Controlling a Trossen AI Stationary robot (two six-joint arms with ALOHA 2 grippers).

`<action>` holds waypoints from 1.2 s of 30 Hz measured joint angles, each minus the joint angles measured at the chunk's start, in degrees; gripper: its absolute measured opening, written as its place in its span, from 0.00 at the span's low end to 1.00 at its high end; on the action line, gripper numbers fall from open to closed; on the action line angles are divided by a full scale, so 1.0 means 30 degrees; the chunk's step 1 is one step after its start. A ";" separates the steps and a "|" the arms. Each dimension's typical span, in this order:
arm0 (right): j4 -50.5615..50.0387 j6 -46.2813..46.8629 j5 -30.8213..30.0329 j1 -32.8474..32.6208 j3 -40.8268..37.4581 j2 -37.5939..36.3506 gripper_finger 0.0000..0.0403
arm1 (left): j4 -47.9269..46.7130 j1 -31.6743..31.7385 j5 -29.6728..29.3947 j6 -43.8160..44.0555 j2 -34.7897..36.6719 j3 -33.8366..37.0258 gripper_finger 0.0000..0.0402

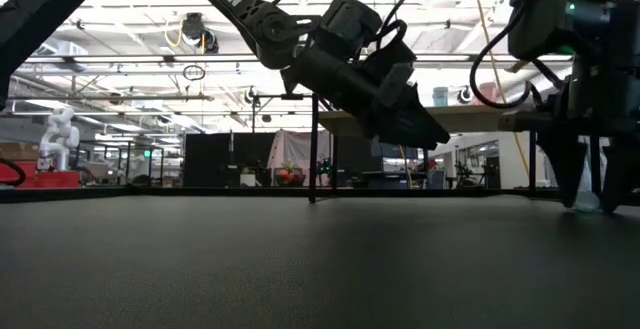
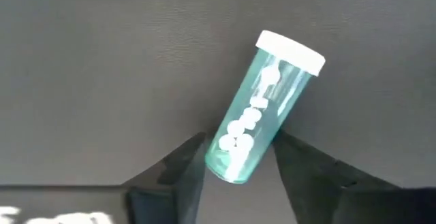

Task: Pick and place medicine bottles onto shelf by color
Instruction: Put the green pill bottle on the shelf aligned with the blue pill bottles

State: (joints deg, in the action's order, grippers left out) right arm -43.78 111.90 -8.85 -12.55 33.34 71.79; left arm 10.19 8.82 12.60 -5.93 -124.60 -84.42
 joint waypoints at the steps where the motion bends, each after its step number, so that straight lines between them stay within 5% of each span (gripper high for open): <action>1: 0.0033 0.0000 0.0023 -0.0018 0.0015 0.0137 0.42 | -0.0126 0.0001 0.0008 0.0005 0.0043 0.0000 0.66; 9: 0.1534 -0.2790 -0.0023 -0.0249 -0.0007 -0.0397 0.23 | -0.1670 0.0146 0.0299 0.0118 0.1173 0.0015 0.66; 16: 0.3963 -0.8105 -0.0710 -0.1439 -0.0007 -0.1858 0.24 | -0.1833 0.0213 0.0758 0.2354 0.2624 0.0000 0.66; 24: 0.9003 -1.5900 -0.4122 -0.3341 -0.0007 -0.3844 0.23 | -0.1781 0.0020 0.2905 0.5190 0.4104 0.0000 0.66; 31: 1.2550 -2.4794 -0.8234 -0.4023 0.0007 -0.5580 0.23 | -0.0856 -0.0167 0.5802 0.4182 0.5428 0.0000 0.66; 36: 1.5059 -2.9721 -0.9895 -0.3950 -0.0007 -0.6402 0.24 | 0.1115 -0.0310 0.5945 0.4584 0.6424 0.0000 0.66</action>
State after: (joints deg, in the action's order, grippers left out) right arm 1.40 22.73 -38.54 -24.40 33.32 52.58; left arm 13.53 7.89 30.44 7.83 -105.33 -84.42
